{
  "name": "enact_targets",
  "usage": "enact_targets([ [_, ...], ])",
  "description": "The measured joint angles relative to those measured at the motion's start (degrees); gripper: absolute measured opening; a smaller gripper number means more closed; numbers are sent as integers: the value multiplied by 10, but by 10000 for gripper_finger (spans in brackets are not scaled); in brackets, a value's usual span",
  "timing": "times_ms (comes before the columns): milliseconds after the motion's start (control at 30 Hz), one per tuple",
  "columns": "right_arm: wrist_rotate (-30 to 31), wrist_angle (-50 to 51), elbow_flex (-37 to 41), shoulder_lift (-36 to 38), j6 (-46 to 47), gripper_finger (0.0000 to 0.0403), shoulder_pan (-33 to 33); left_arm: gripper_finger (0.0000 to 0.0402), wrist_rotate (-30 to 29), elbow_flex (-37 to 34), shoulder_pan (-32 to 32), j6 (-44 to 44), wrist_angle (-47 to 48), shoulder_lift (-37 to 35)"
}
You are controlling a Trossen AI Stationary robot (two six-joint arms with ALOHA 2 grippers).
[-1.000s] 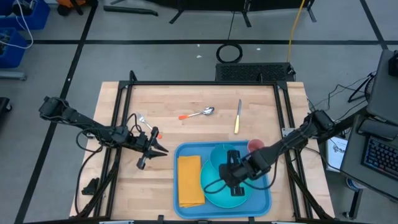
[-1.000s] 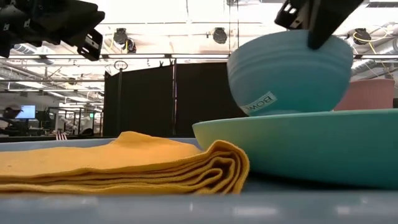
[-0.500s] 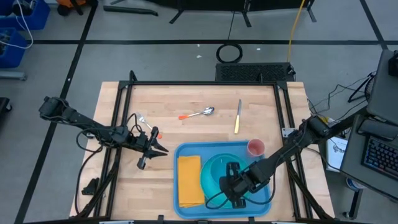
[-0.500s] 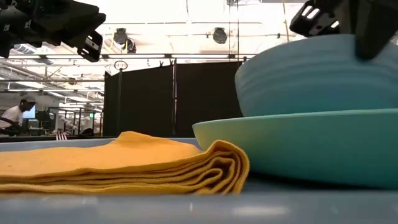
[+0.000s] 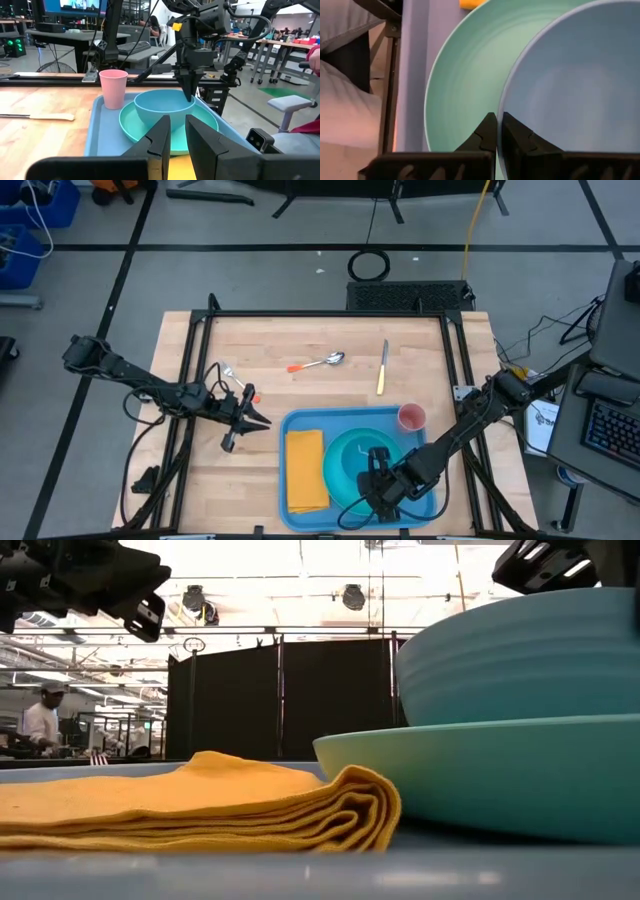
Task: Set up tray
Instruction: Put the blue bowl on the light blue plate, then put the orange fork on the orange table napkin
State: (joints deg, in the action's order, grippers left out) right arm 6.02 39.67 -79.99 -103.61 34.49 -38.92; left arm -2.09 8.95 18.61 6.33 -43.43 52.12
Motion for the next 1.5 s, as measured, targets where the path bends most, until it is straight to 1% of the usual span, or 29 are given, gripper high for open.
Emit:
enact_targets([
  [100, -10, 0, 0, 0, 7, 0, 0, 63, 0, 0, 0, 2, 1, 0],
  [367, -18, -1, 0, -4, -11, 0, -2, 63, -10, 0, 0, 2, 16, 0],
  [500, -22, -5, 0, -4, -16, 8, -2, 63, -10, 0, 0, 2, 17, 0],
  [833, -58, -18, 1, -5, -1, 41, 2, 63, -10, 0, 0, 2, 17, 0],
  [967, -48, -17, 1, -5, 0, 59, 2, 63, -10, 0, 0, 2, 17, 0],
  [1300, -49, -16, 1, -3, 4, 120, 2, 63, -10, 0, 0, 2, 17, 0],
  [1400, -48, -19, 1, 7, 3, 129, 2, 63, -10, 0, 0, 2, 17, 0],
  [1500, -46, -17, 1, 18, 3, 130, 2, 63, -10, 0, 0, 2, 18, 0],
])
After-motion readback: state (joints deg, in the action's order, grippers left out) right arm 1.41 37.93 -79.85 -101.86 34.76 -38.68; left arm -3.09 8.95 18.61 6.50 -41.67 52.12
